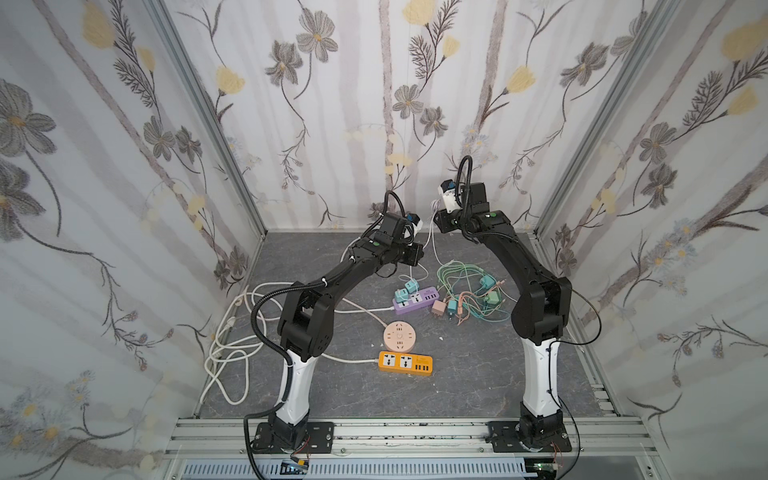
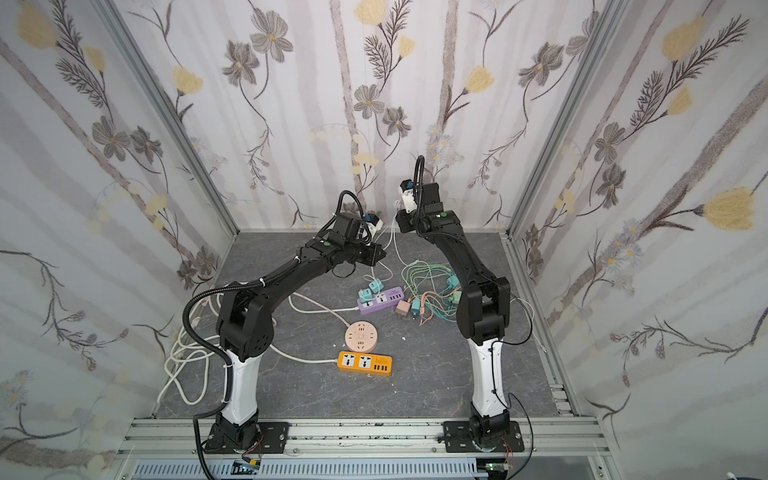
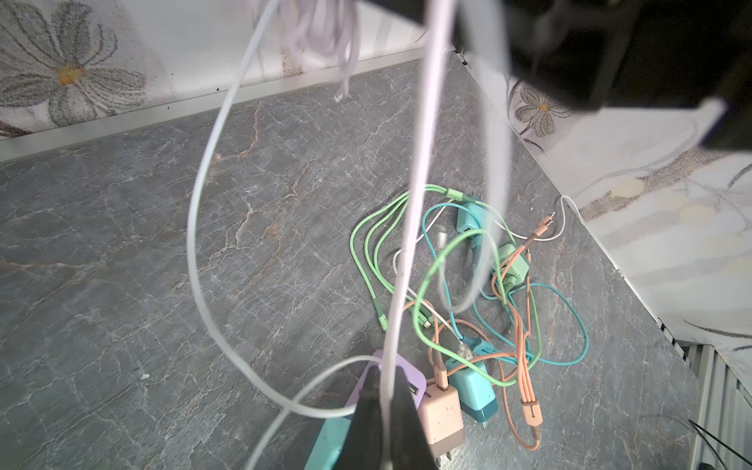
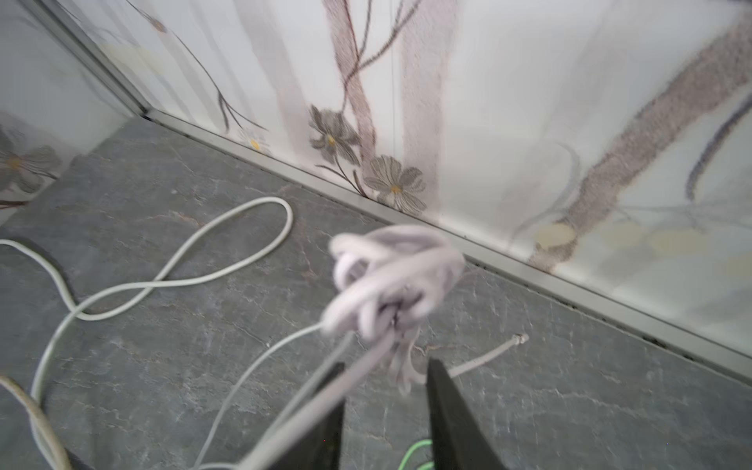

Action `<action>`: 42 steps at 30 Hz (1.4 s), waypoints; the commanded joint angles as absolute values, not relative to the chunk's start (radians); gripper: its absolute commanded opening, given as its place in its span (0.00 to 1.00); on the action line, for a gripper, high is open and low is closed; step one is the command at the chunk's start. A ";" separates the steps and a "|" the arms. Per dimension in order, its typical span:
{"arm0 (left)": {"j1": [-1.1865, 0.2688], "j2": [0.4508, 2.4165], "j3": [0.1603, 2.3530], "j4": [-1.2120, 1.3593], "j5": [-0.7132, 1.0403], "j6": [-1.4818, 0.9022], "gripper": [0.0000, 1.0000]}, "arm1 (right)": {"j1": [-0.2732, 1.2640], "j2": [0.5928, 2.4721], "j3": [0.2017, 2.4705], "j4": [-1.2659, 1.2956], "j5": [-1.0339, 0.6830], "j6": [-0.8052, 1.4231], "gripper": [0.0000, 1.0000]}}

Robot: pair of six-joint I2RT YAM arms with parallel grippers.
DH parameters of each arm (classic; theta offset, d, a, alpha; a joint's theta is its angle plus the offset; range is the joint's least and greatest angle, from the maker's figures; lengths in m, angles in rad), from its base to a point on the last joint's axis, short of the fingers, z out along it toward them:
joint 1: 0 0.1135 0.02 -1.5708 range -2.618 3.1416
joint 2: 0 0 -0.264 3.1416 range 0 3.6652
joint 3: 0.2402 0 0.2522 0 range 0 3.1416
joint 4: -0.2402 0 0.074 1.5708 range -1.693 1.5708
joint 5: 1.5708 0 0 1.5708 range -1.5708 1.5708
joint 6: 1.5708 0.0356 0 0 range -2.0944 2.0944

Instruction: Insert the plug

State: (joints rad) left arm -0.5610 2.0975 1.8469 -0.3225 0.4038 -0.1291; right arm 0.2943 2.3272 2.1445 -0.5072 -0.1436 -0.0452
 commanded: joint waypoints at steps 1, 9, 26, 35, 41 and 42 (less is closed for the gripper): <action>-0.560 2.110 1.873 -0.331 0.442 -0.133 0.00 | 0.293 2.264 2.083 -0.588 0.058 -0.065 0.61; -0.570 2.144 1.899 -0.355 0.482 -0.127 0.00 | 0.237 1.944 1.598 -0.512 0.161 -0.127 0.99; -0.575 2.181 2.079 -0.533 0.525 -0.107 0.00 | 0.277 1.746 1.113 0.025 -0.472 0.074 0.87; -0.574 2.192 2.097 -0.565 0.518 -0.118 0.00 | 0.387 1.871 1.064 0.124 -0.281 0.127 0.77; -0.574 2.193 2.102 -0.570 0.520 -0.124 0.00 | 0.446 1.897 1.002 0.235 -0.182 0.122 0.71; -0.575 2.194 2.104 -0.572 0.521 -0.124 0.00 | 0.452 1.903 0.995 0.252 -0.186 0.120 0.70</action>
State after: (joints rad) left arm -0.5743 2.1895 2.0888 -0.5663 0.5049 -0.1127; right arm 0.4397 1.8908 1.0069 0.1345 -0.2398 0.1120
